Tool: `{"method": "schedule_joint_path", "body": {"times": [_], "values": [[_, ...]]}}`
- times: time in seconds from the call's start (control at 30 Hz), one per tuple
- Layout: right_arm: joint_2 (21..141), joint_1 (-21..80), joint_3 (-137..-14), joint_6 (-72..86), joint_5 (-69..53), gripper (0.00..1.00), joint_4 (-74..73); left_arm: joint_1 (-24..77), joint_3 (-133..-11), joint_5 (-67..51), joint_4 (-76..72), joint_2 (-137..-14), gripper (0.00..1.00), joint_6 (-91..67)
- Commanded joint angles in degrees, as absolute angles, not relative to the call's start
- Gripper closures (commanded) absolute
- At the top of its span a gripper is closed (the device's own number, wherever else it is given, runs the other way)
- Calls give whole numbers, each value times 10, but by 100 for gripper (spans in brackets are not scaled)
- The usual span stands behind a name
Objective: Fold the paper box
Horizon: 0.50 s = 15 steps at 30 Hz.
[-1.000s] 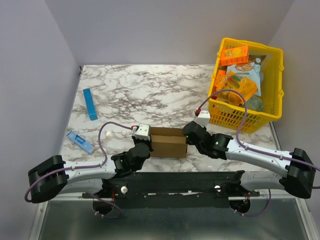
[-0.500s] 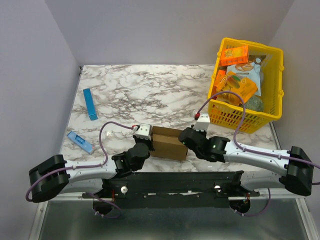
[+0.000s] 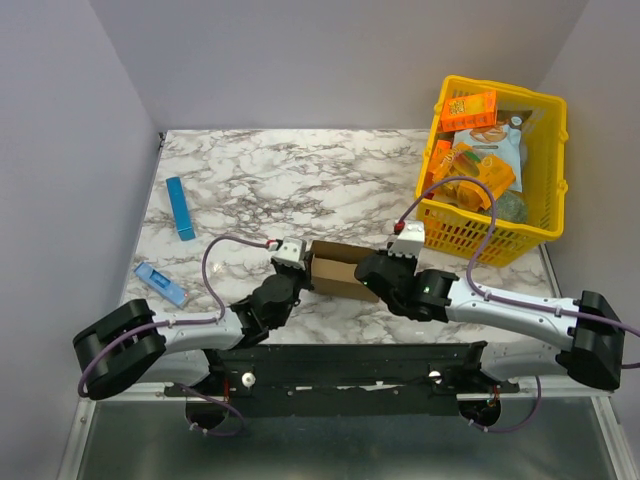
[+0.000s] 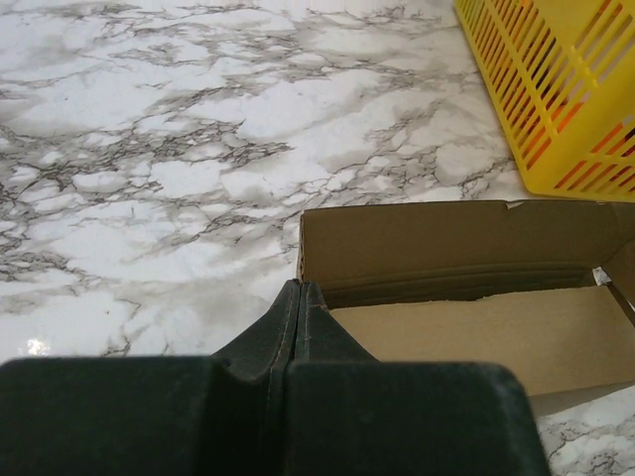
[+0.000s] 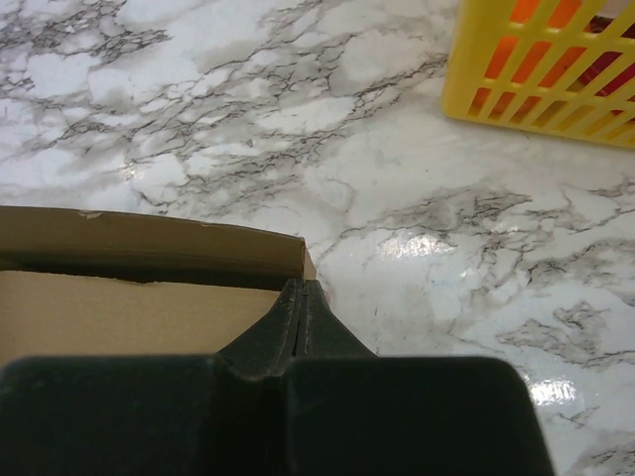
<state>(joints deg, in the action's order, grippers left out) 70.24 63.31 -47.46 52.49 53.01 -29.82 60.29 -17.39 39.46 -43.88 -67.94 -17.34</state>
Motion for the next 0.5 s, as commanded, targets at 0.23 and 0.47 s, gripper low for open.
{"method": "schedule_joint_path", "body": {"times": [0.23, 0.47], "values": [[726, 641, -477, 570, 596, 100, -251, 560, -142, 270, -635, -710, 100, -177], [724, 642, -477, 572, 598, 100, -252, 552, -120, 246, -619, -700, 100, -206]]}}
